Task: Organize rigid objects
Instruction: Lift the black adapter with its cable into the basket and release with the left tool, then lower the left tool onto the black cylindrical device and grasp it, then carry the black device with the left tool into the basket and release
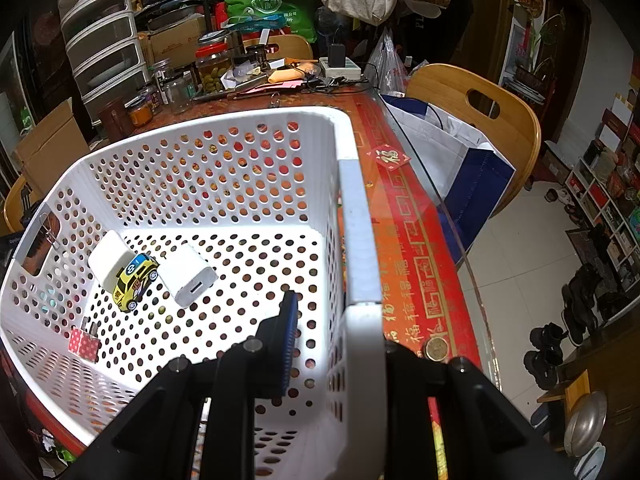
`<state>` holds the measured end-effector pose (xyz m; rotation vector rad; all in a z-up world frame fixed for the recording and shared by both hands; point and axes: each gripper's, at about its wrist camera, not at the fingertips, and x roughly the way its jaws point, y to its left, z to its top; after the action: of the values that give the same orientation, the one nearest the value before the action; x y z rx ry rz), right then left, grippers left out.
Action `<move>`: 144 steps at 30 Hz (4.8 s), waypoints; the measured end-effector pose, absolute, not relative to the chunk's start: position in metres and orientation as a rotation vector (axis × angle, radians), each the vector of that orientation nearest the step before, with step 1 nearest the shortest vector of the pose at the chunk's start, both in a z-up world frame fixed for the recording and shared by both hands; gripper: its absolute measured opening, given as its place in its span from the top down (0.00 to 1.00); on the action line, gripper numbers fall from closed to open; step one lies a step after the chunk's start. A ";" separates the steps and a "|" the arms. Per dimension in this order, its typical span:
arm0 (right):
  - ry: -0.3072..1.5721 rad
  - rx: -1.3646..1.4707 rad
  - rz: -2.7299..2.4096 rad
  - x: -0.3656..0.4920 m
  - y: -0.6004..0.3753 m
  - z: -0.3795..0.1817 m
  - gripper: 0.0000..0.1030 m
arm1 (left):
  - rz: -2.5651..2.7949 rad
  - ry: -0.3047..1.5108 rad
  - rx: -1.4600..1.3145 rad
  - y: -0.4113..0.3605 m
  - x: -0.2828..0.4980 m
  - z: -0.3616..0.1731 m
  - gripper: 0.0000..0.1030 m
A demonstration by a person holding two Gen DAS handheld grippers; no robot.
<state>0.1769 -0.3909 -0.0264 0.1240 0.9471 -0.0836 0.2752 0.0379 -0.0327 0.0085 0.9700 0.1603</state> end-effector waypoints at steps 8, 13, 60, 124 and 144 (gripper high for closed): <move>0.946 0.125 -0.077 0.177 -0.391 -0.026 0.80 | 0.140 0.908 0.034 0.023 0.265 0.004 0.52; 0.945 0.123 -0.076 0.176 -0.391 -0.026 0.80 | 0.129 0.878 0.047 0.013 0.263 0.023 0.52; 0.947 0.120 -0.070 0.178 -0.389 -0.025 0.79 | -0.367 1.092 0.325 -0.243 0.213 0.011 0.52; 0.963 0.114 -0.081 0.180 -0.390 -0.027 0.79 | -0.112 1.138 0.045 -0.001 0.215 -0.080 0.66; 0.961 0.114 -0.079 0.180 -0.390 -0.025 0.79 | 0.068 0.913 0.057 0.017 0.191 -0.028 0.75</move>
<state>0.1797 -0.3895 -0.0254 0.1138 0.9612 -0.0793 0.1915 0.0170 -0.0285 0.0568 0.9129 0.0681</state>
